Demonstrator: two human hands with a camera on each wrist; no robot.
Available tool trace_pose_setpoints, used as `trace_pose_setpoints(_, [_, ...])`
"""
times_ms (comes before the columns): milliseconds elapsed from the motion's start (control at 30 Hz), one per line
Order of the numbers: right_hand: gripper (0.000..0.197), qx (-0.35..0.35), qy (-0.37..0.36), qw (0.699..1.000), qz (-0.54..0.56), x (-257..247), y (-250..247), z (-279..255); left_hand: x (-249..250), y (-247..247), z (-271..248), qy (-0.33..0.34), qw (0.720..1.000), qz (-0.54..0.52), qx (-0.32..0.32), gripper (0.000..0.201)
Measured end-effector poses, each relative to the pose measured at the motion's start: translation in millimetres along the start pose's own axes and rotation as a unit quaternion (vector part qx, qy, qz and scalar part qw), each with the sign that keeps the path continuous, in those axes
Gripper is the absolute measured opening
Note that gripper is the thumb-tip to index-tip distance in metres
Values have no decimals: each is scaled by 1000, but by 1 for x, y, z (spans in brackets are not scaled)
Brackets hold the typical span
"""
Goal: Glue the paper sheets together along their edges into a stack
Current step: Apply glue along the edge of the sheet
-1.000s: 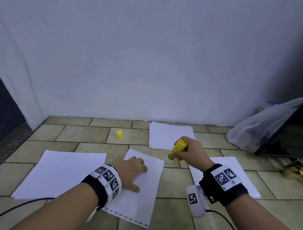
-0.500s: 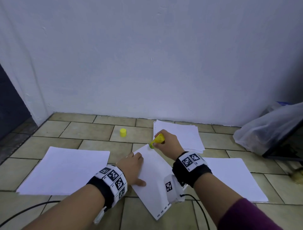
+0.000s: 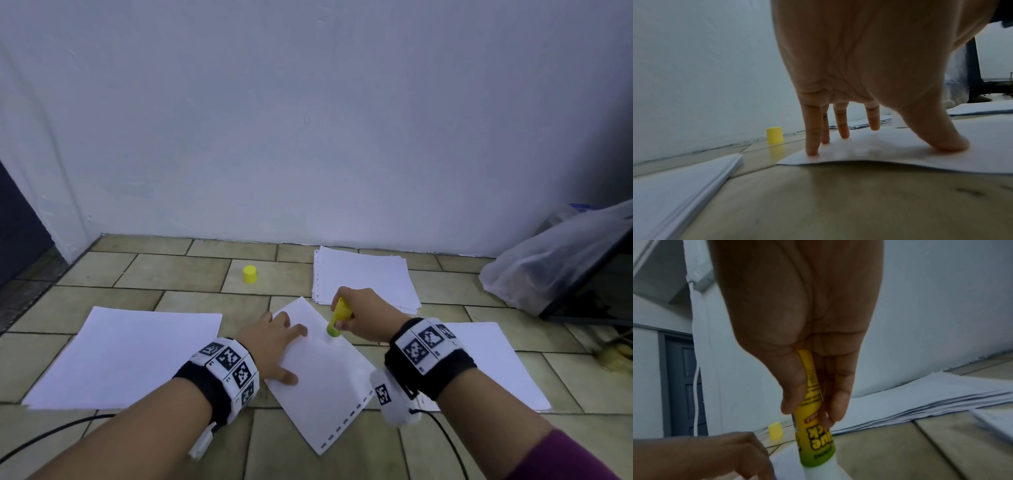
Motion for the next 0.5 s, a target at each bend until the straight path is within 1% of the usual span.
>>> trace_pose_setpoints(100, [29, -16, -3, 1000, -19, 14, -1, -23, 2, -4, 2, -5, 999, 31, -13, 70])
trace_pose_setpoints(200, [30, -27, 3, 999, -28, 24, -2, -40, 1, -6, 2, 5, 999, 48, -14, 59])
trace_pose_setpoints(333, [29, -50, 6, 998, -47, 30, -6, -50, 0, -11, -2, 21, 998, 61, -21, 60])
trace_pose_setpoints(433, [23, -59, 7, 997, -56, 28, -12, -55, 3, -13, -7, 15, 996, 73, -40, 63])
trace_pose_setpoints(500, [22, -37, 14, 999, -32, 26, -16, -54, 5, -16, -10, 6, 995, 83, -59, 68])
Point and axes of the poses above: each hand's wrist, its own z-axis towards the middle knuckle, its own y-axis out of the palm, x = y × z, the point moved 1 cm from there along z, towards the middle knuckle, and after that the axes turned 1 degree about y, right-handed, at the moved point
